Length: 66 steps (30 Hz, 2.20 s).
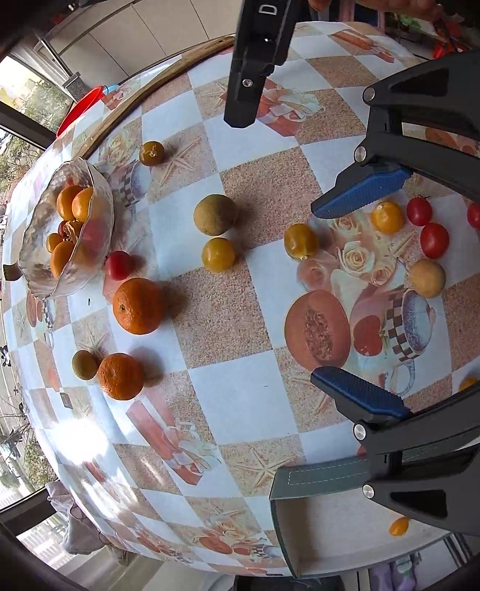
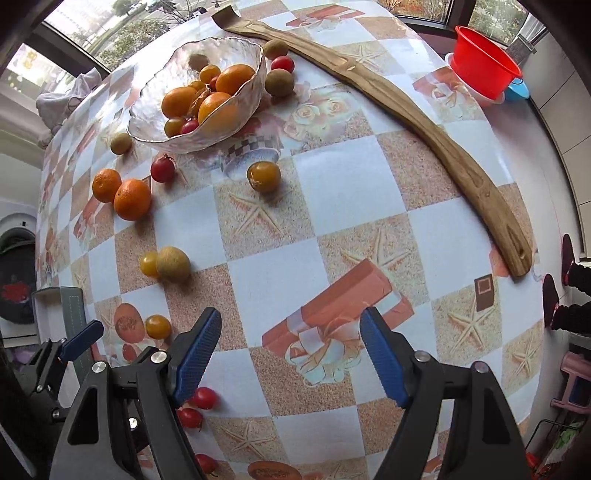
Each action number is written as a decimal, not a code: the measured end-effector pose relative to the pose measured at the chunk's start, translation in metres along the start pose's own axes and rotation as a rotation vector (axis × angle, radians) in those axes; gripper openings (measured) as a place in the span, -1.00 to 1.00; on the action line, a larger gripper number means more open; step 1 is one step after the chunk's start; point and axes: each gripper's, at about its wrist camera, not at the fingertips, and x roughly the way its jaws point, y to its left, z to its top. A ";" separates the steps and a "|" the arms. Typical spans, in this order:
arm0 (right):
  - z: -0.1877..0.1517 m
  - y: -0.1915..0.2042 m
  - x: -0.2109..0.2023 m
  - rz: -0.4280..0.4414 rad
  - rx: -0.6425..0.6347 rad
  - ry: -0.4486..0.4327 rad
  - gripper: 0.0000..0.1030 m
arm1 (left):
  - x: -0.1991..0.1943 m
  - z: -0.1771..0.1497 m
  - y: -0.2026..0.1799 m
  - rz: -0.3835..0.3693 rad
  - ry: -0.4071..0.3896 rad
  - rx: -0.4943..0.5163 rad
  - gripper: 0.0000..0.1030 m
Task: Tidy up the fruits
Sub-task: 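Move both grippers back over the table toward the next tomatoes, then grasp a yellow cherry tomato with left gripper while right grasps a brownish-orange tomato, then carry both held tomatoes over the white tray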
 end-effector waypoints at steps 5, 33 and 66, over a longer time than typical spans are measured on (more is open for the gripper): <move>0.028 0.002 0.008 -0.007 -0.005 -0.030 0.56 | 0.011 0.004 -0.008 0.037 -0.002 -0.028 0.62; 0.053 0.019 0.010 0.001 -0.050 -0.097 -0.54 | 0.005 0.001 -0.024 -0.094 -0.006 -0.038 -0.55; -0.060 0.091 -0.044 0.079 -0.159 -0.025 -0.54 | -0.077 -0.068 0.097 -0.111 -0.101 -0.150 -0.54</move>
